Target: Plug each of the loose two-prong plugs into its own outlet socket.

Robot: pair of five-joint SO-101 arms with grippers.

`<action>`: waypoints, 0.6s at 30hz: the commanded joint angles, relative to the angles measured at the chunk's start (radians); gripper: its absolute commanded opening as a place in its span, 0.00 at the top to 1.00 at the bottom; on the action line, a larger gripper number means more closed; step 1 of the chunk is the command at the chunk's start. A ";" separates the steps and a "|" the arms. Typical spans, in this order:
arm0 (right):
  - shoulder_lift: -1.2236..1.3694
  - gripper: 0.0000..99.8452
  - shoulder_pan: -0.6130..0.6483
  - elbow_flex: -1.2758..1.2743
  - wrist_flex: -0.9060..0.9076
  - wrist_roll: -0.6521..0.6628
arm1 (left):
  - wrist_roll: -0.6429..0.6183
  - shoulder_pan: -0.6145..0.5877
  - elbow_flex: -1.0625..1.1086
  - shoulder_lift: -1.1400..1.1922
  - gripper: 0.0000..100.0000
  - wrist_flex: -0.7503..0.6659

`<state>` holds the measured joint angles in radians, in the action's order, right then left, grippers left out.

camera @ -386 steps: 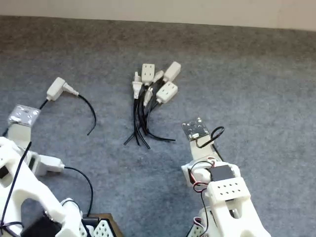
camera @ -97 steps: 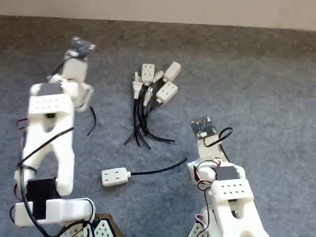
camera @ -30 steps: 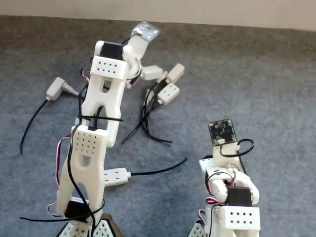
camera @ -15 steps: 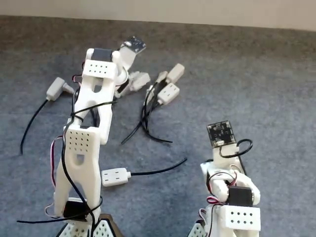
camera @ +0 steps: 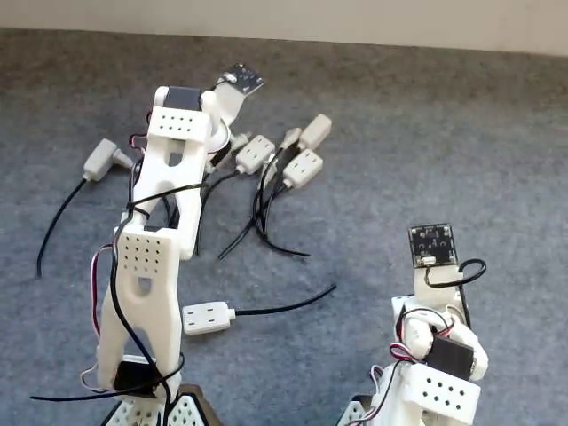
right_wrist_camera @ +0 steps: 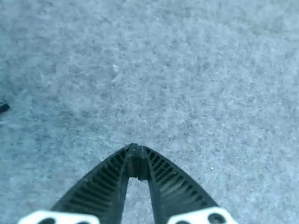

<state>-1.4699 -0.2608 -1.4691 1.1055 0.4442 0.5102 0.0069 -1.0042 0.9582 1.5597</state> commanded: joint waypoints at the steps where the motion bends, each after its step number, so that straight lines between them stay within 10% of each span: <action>1: -0.012 0.99 -0.015 0.038 0.002 0.008 | 0.011 -0.001 -0.041 -0.022 1.00 -0.014; 18: -0.010 0.99 -0.019 0.329 0.263 0.009 | 0.040 0.116 -0.194 -0.159 1.00 0.221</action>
<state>-1.4714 -0.2670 -1.3234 1.2666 0.4442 0.5501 0.0667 -1.2252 0.9106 1.7530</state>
